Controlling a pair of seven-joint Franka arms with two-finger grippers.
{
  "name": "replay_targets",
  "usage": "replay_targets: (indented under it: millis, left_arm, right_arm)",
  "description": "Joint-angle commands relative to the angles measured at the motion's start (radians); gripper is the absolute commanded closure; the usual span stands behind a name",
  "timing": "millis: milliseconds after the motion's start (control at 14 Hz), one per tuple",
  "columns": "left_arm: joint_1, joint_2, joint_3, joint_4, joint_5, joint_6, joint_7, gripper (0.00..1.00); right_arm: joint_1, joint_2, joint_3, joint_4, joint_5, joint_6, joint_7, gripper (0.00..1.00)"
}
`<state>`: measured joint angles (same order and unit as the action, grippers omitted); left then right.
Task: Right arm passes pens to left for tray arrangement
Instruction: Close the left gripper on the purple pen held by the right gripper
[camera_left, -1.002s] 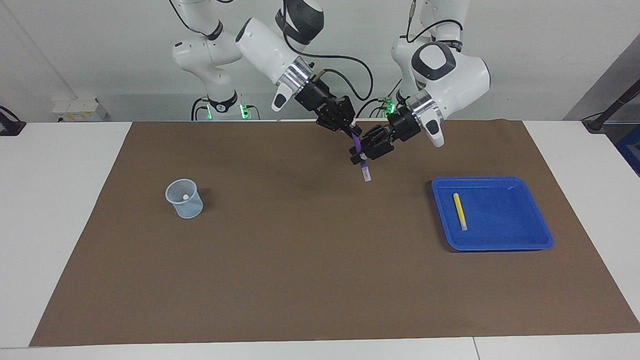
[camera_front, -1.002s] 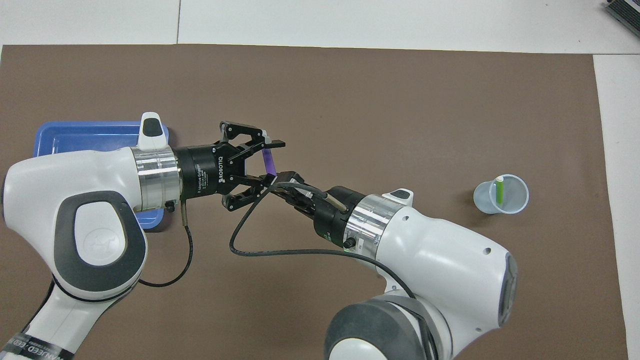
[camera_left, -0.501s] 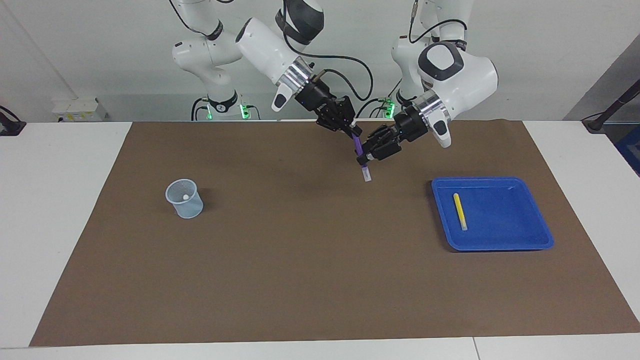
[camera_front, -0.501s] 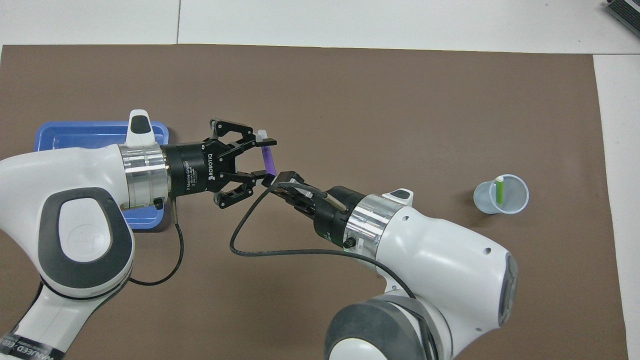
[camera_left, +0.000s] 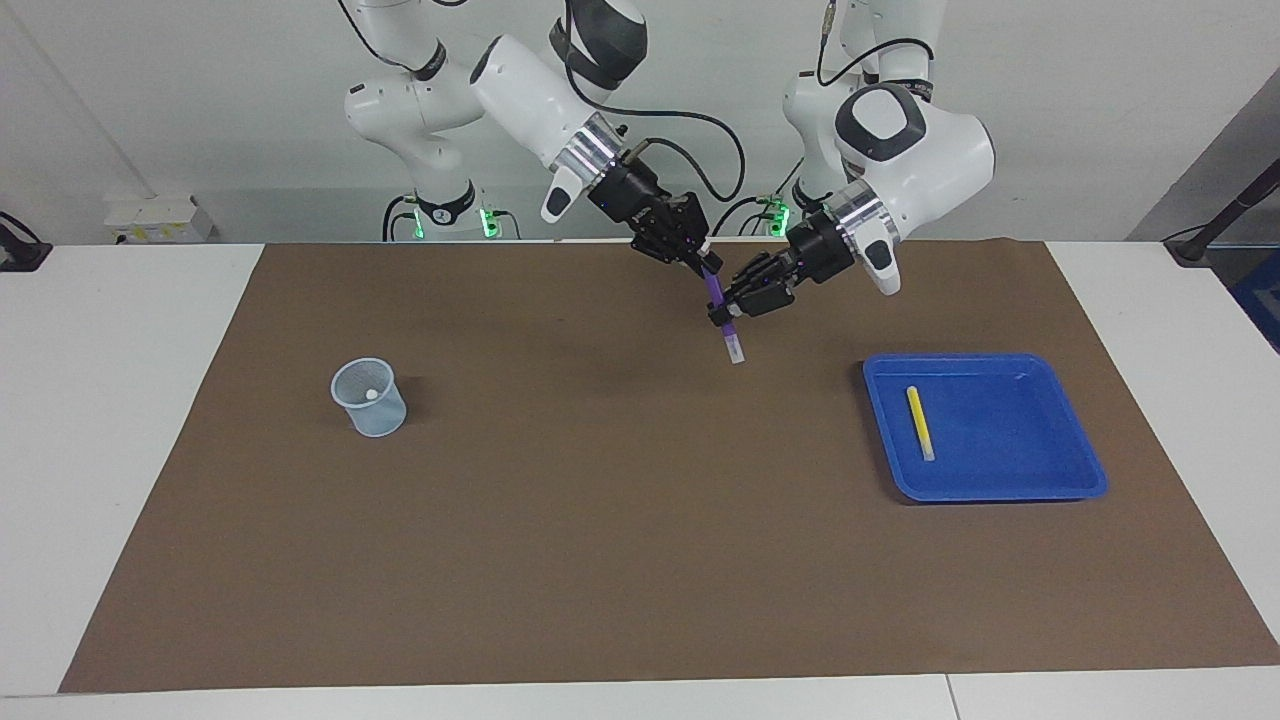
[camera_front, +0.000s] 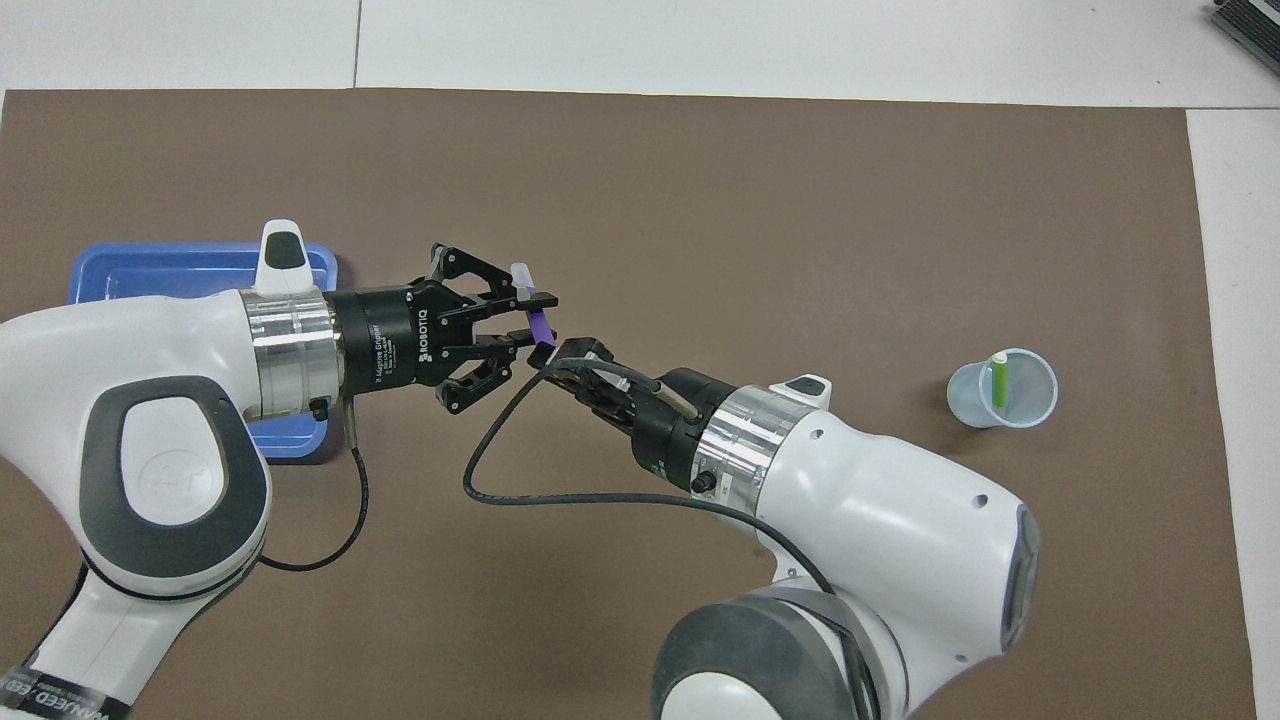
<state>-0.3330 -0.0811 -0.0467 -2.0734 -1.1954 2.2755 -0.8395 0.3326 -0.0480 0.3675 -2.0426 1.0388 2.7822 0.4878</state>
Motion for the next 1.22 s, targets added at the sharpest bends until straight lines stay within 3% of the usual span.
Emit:
replay_targets:
  millis: [0, 859, 930, 1073, 1145]
  left_arm:
    - [-0.001, -0.026, 0.002, -0.019, -0.006, -0.017, -0.009, 1.0]
    - [0.014, -0.025, 0.005, -0.014, 0.103, -0.054, -0.004, 1.0]
    - [0.023, -0.026, 0.005, -0.013, 0.111, -0.06, -0.003, 1.0]
    - [0.023, -0.026, 0.005, -0.011, 0.112, -0.071, -0.003, 1.0]
    - [0.023, -0.026, 0.005, -0.011, 0.112, -0.071, -0.003, 1.0]
  right_arm:
    - [0.002, 0.007, 0.005, 0.004, 0.029, 0.013, -0.024, 1.0]
    - [-0.001, 0.007, 0.005, 0.004, 0.029, 0.004, -0.015, 1.0]
    - [-0.003, 0.007, 0.005, 0.004, 0.029, 0.002, -0.014, 0.82]
    - [-0.001, 0.005, 0.005, 0.004, 0.029, 0.0, -0.011, 0.0]
    - [-0.003, 0.002, 0.004, 0.002, 0.029, -0.001, -0.011, 0.0]
